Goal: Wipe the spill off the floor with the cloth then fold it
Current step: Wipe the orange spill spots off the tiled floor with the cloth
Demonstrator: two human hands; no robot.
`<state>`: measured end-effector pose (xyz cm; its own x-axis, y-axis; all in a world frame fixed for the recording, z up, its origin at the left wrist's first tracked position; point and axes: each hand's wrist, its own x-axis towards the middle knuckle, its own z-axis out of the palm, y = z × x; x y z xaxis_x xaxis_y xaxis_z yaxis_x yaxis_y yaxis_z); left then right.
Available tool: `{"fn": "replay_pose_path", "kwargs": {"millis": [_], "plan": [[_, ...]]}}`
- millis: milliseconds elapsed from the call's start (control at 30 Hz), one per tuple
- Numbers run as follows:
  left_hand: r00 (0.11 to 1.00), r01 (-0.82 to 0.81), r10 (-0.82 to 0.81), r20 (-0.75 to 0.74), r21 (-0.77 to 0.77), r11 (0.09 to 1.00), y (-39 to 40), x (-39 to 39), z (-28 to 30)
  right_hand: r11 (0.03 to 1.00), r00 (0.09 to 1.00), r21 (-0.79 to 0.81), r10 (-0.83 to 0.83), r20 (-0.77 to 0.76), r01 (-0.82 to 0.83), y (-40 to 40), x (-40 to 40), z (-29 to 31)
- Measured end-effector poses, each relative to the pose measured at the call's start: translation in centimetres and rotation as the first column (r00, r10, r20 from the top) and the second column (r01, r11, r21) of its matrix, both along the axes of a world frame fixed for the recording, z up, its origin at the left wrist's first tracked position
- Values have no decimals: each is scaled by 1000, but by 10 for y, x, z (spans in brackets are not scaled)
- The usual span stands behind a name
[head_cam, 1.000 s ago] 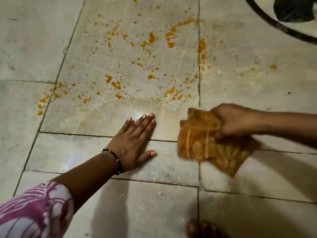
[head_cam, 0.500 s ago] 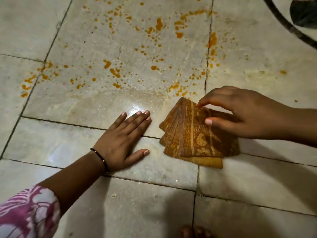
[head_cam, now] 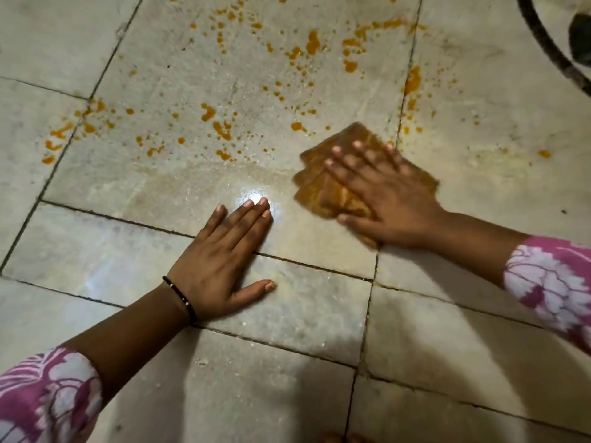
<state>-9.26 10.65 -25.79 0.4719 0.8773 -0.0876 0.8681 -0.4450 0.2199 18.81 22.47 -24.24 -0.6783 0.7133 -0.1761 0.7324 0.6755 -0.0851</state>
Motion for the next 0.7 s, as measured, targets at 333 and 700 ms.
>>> {"fn": "replay_pose_path", "kwargs": {"millis": [333, 700], "plan": [[999, 6, -7, -35, -24, 1000, 2, 2, 1, 982, 981, 24, 188, -48, -187, -82, -6, -6], [1000, 9, -9, 12, -36, 999, 4, 1, 3, 999, 1000, 52, -15, -6, 15, -67, 75, -2]]}}
